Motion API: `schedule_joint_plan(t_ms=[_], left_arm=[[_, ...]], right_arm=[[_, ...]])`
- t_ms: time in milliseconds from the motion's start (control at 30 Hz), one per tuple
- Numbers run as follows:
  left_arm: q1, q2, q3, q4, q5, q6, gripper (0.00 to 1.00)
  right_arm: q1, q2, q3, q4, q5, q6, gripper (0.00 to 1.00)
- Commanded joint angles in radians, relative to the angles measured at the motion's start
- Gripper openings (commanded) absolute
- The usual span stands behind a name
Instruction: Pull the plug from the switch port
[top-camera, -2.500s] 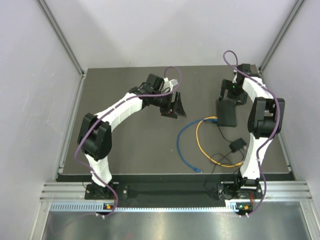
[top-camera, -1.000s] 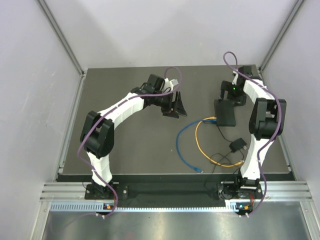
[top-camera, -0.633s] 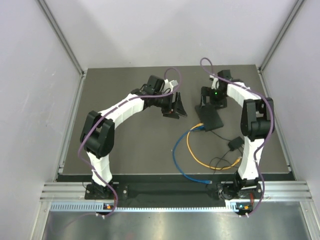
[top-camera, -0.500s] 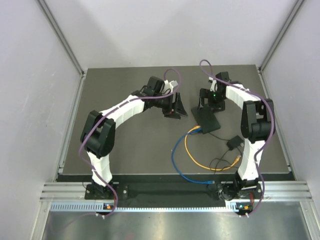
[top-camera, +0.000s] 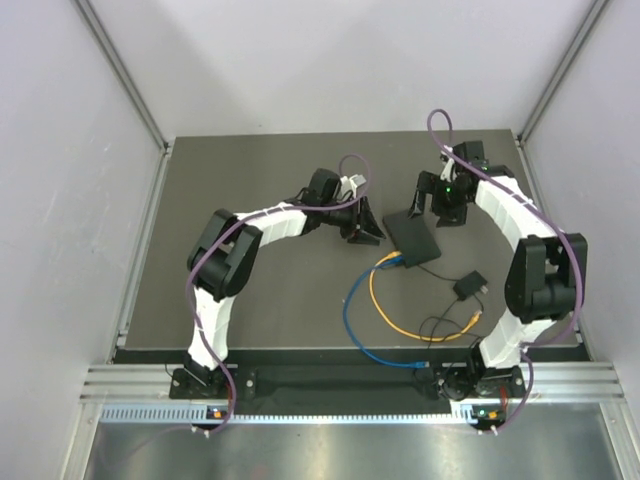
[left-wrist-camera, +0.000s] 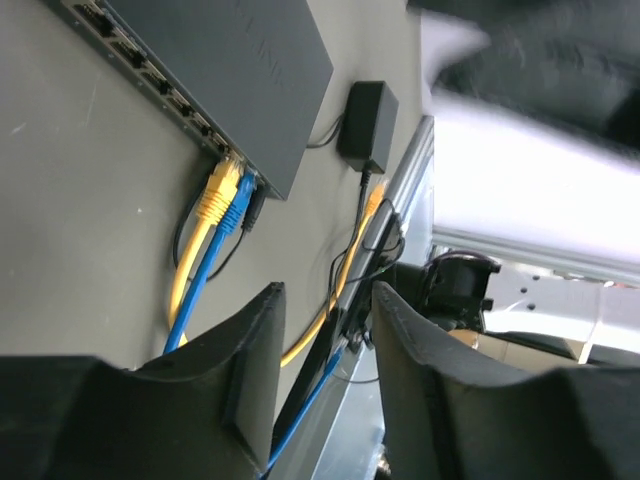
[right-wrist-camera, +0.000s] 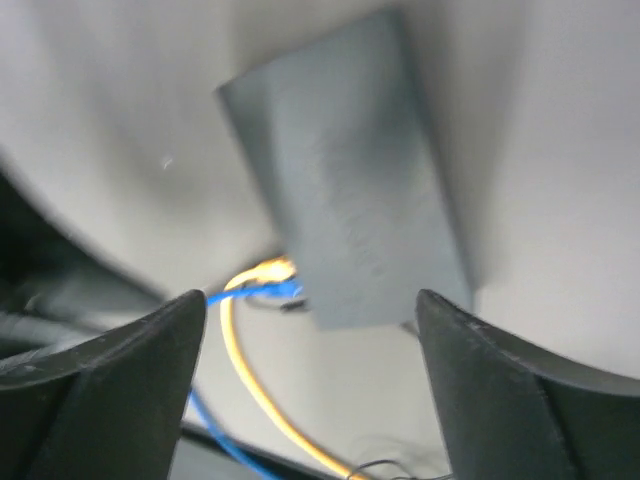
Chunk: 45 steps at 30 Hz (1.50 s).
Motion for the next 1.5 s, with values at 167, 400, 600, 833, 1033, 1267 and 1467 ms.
schedule_joint_plan(t_ms=[167, 400, 600, 833, 1033, 1267, 1467], left_arm=[[-0.009, 0.064, -0.077, 0.404, 0.033, -0.150, 0.36], [-0.018, 0.137, 0.007, 0.344, 0.003, -0.075, 0.29], [-0.024, 0.179, 0.030, 0.288, -0.007, 0.040, 0.24], [-0.040, 0.214, 0.046, 0.259, -0.025, 0.080, 0.36], [-0.055, 0.251, 0.053, 0.278, -0.019, 0.082, 0.43], [-0.064, 0.268, 0.061, 0.314, -0.014, 0.051, 0.44], [-0.064, 0.297, 0.067, 0.320, -0.013, 0.030, 0.42]], right_arm=[[0.012, -0.060, -0.153, 0.109, -0.195, 0.100, 0.66], [0.012, -0.030, -0.147, 0.095, -0.191, 0.071, 0.66], [0.012, 0.018, -0.129, 0.089, -0.188, 0.060, 0.66], [0.010, 0.041, -0.132, 0.087, -0.171, 0.043, 0.67], [0.010, 0.053, -0.132, 0.089, -0.172, 0.054, 0.67], [0.007, 0.068, -0.129, 0.096, -0.192, 0.073, 0.67], [0.007, 0.076, -0.138, 0.105, -0.200, 0.080, 0.68]])
